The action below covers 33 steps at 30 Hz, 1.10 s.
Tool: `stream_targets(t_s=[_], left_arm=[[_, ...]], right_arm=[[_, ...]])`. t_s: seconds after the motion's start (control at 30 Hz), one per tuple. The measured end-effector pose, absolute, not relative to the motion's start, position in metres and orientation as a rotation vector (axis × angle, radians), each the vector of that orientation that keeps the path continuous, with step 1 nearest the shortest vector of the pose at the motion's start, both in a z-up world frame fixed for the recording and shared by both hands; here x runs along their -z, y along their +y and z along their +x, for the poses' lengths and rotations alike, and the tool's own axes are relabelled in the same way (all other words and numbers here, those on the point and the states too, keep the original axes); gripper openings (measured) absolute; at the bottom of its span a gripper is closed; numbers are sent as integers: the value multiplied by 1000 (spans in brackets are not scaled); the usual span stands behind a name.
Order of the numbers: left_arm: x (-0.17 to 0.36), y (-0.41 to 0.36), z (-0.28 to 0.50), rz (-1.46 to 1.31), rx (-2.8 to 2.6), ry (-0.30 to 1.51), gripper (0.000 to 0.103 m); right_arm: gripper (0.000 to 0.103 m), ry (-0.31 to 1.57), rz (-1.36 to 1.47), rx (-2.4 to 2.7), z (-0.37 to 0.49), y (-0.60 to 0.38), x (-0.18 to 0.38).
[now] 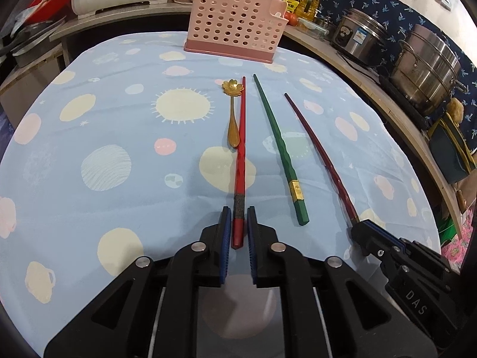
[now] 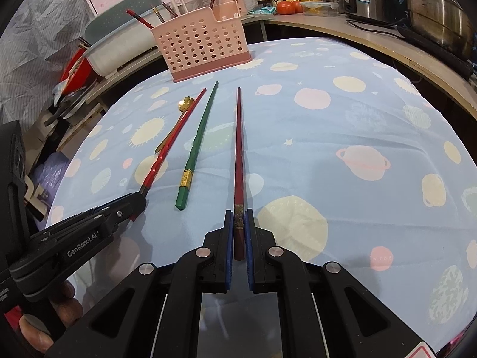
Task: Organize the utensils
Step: 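Lift and carry both held chopsticks over the pink basket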
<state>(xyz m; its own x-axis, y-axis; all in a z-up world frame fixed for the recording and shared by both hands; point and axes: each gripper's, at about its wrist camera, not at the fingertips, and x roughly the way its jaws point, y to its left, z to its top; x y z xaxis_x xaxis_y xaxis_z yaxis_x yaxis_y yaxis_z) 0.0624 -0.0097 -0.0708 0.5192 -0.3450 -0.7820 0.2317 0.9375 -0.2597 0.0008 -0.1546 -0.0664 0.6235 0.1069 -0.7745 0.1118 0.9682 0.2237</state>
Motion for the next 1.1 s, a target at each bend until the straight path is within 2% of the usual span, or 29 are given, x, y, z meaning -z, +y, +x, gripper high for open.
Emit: stream_targets(t_s=[0.2,0.27,0.5,1.1], left_arm=[[71,-14,63,-107,338,953,15],[71,-12,63,-111,338,957,8],[60,-9,53,-111,357,946,7],[-23,11,35,-152,369,786,7]], right_arm=[[7,901,259,0,1,-153,67],[7,899,259,0,0,-152,67],[7,870,266,-4,-5,-155,55],[7,676,315,-7,-27,-180,-25]])
